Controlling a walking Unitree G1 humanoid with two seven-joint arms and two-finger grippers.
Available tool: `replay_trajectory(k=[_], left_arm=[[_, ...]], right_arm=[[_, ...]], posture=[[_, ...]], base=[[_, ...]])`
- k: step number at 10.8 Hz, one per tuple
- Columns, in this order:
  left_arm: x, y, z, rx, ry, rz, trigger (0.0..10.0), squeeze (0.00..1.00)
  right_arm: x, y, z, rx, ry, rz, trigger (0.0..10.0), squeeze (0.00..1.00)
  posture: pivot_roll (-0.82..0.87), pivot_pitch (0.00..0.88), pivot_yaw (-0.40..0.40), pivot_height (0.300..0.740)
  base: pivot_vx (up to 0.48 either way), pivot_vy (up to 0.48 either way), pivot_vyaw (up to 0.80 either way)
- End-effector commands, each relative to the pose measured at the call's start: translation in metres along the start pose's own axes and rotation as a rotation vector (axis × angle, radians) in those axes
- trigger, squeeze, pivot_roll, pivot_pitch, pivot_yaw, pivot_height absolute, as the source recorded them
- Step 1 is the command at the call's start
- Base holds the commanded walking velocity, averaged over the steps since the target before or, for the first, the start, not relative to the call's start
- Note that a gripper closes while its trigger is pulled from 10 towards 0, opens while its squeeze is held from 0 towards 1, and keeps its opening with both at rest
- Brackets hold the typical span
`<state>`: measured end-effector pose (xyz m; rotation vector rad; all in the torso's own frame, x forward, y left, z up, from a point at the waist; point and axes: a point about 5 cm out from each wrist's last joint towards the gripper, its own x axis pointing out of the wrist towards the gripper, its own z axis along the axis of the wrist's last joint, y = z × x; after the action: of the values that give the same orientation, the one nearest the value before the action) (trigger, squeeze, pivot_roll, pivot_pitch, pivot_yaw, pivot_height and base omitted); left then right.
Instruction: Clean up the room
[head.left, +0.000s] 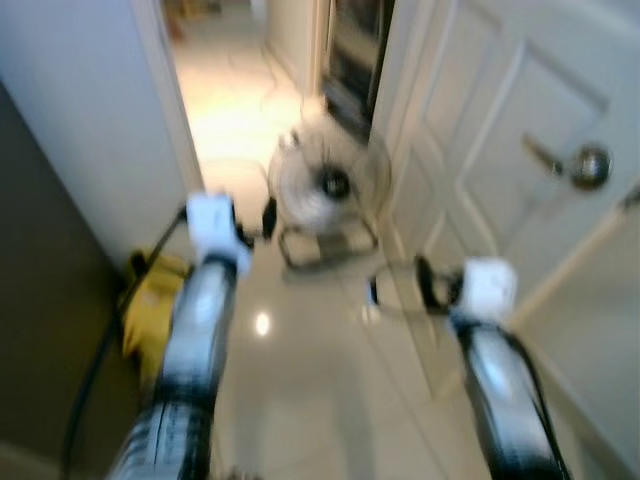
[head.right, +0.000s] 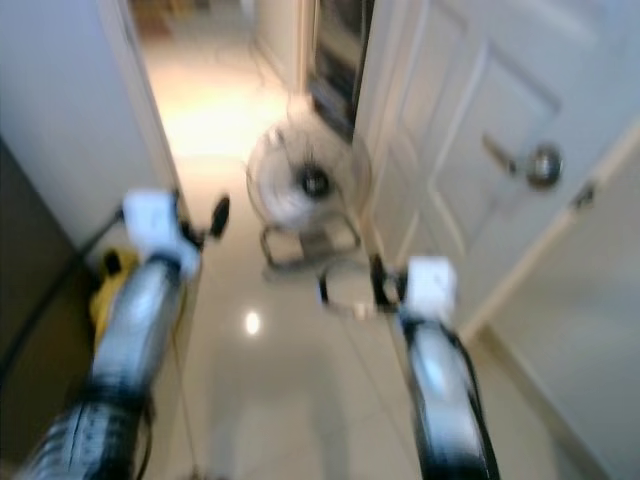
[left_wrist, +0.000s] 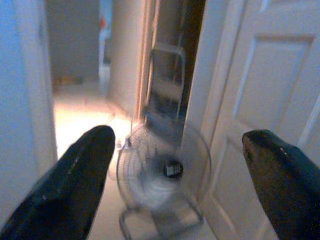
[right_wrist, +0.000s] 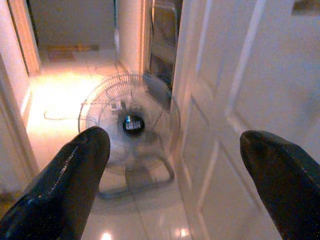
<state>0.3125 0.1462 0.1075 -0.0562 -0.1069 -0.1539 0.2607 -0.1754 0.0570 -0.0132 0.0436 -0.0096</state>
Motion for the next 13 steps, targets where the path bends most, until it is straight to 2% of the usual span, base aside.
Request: replay_trajectory(k=[1, 2, 3, 4, 5, 6, 8, 9, 10, 12, 13], left_arm=[[-0.005, -0.011, 0.01, -0.031, -0.016, -0.023, 10.0, 0.0], [-0.026, -0.015, 0.028, -0.035, -0.071, -0.049, 10.0, 0.0], [-0.041, -0.017, 0.031, -0.034, -0.051, -0.086, 10.0, 0.0], [-0.042, -0.017, 0.025, 0.004, -0.018, -0.1, 10.0, 0.0], [-0.038, -0.014, 0.014, -0.023, 0.044, -0.067, 10.0, 0.0], [-0.032, -0.015, 0.006, -0.029, 0.106, -0.066, 10.0, 0.0], [-0.025, -0.008, 0.002, -0.01, 0.126, -0.044, 10.0, 0.0], [-0.022, -0.009, 0.004, -0.012, 0.099, -0.058, 10.0, 0.0], [-0.02, -0.01, 0.003, 0.021, 0.106, -0.045, 10.0, 0.0], [-0.011, -0.016, -0.001, 0.008, 0.127, -0.035, 10.0, 0.0], [-0.005, -0.016, -0.006, -0.043, 0.145, -0.017, 10.0, 0.0]], right_arm=[[-0.009, -0.005, 0.008, -0.002, -0.022, -0.028, 10.0, 0.0], [-0.031, -0.007, 0.024, -0.024, -0.065, -0.05, 10.0, 0.0], [-0.049, -0.007, 0.027, -0.031, -0.053, -0.05, 10.0, 0.0], [-0.054, -0.012, 0.022, -0.023, -0.028, -0.071, 10.0, 0.0], [-0.05, -0.015, 0.014, 0.002, 0.017, -0.099, 10.0, 0.0], [-0.037, -0.011, 0.019, -0.008, 0.018, -0.106, 10.0, 0.0], [-0.021, -0.007, 0.02, 0.027, 0.02, -0.091, 10.0, 0.0], [-0.014, 0.0, 0.018, 0.046, 0.029, -0.049, 10.0, 0.0], [-0.01, 0.004, 0.016, 0.053, 0.039, -0.021, 10.0, 0.0], [-0.001, 0.012, 0.011, 0.065, 0.062, 0.033, 10.0, 0.0], [0.001, 0.02, 0.008, 0.074, 0.069, 0.076, 10.0, 0.0]], posture=[[0.01, 0.0, -0.031, 0.74], [0.0, 0.0, -0.017, 0.74], [0.0, 0.0, -0.012, 0.74], [-0.01, 0.0, -0.004, 0.74], [-0.02, 0.0, -0.001, 0.74], [-0.03, 0.0, 0.01, 0.74], [-0.03, 0.0, 0.021, 0.74], [-0.03, 0.0, 0.018, 0.74], [-0.03, 0.0, 0.02, 0.74], [-0.02, 0.0, 0.017, 0.74], [-0.02, 0.0, 0.013, 0.74]], base=[[0.0, 0.0, 0.0], [0.0, 0.0, 0.0], [0.0, 0.0, 0.0], [0.0, 0.0, 0.0], [0.0, 0.0, 0.0], [0.0, 0.0, 0.0], [0.0, 0.0, 0.36], [0.0, -0.349, 0.69], [0.0, -0.48, 0.67], [0.0, -0.429, 0.64], [0.0, 0.0, 0.62]])
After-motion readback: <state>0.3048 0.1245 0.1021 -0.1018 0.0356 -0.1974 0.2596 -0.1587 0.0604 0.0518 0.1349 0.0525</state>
